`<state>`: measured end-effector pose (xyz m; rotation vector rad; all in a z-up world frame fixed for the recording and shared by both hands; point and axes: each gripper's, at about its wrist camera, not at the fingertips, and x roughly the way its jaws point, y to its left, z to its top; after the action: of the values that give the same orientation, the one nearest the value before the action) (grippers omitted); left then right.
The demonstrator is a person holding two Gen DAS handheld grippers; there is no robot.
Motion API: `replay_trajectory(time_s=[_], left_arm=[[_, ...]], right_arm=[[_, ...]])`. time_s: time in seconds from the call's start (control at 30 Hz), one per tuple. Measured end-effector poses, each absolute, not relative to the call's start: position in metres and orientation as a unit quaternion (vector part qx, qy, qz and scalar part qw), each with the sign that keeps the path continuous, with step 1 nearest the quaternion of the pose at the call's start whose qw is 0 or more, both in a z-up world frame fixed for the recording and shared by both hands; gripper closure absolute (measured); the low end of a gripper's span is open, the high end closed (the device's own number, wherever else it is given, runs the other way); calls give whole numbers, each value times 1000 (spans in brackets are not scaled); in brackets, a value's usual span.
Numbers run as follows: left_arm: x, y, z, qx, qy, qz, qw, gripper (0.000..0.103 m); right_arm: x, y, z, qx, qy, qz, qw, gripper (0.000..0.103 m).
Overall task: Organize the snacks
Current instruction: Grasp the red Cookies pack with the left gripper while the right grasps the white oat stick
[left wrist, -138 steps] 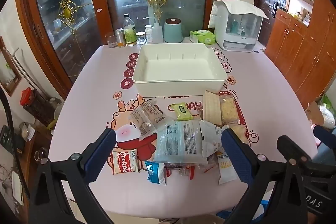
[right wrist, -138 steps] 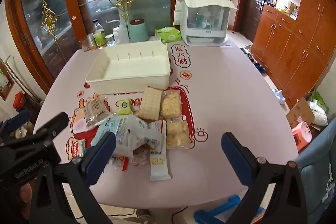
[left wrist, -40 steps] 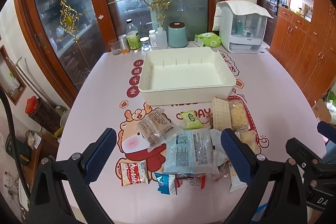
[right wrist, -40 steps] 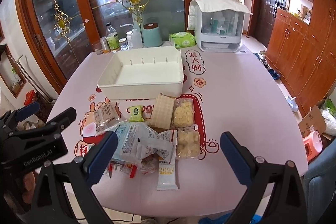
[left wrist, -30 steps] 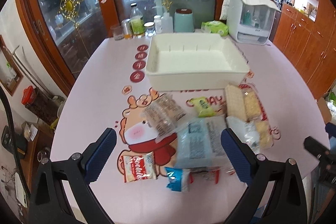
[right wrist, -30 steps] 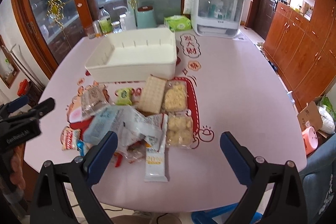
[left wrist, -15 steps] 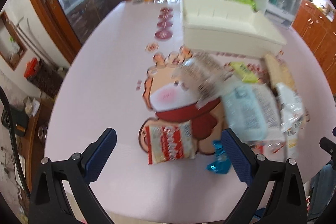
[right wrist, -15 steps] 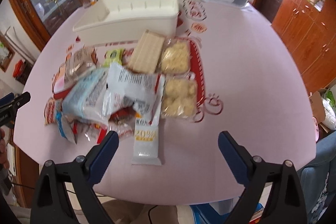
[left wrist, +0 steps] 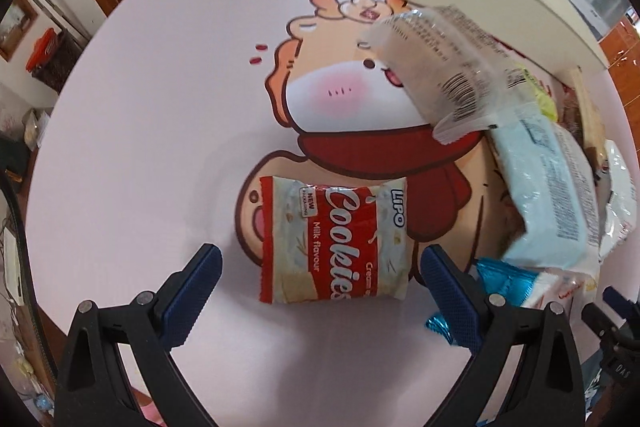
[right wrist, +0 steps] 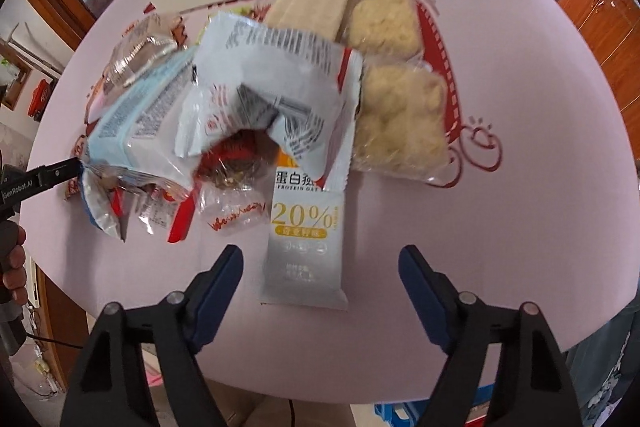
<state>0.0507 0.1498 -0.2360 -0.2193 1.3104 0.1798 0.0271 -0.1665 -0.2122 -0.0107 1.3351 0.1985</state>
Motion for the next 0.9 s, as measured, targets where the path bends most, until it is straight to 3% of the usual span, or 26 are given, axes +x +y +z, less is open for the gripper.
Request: replay_trajectory(time_s=[0.37,0.43,0.53,0.6,0.9], left_arm=[[60,145,-254,-89,619,102,774,5],[61,146,-253,-92,616,106,775,10],[60,138,-245,-88,607,104,783,37],[62,132,-241,-84,606,103,784,52],[49,136,-227,-100,581,103,801,54]], right_arm=[[35,-163,-230,-20,618,85,782,37],[35,-162,-230,-35,609,85,788,41],[32,-158,-230,-48,596,89,796,61],[33,-154,-231,-49,596,93,796,62],[14,-172,-197,-19,586,149,796,63]])
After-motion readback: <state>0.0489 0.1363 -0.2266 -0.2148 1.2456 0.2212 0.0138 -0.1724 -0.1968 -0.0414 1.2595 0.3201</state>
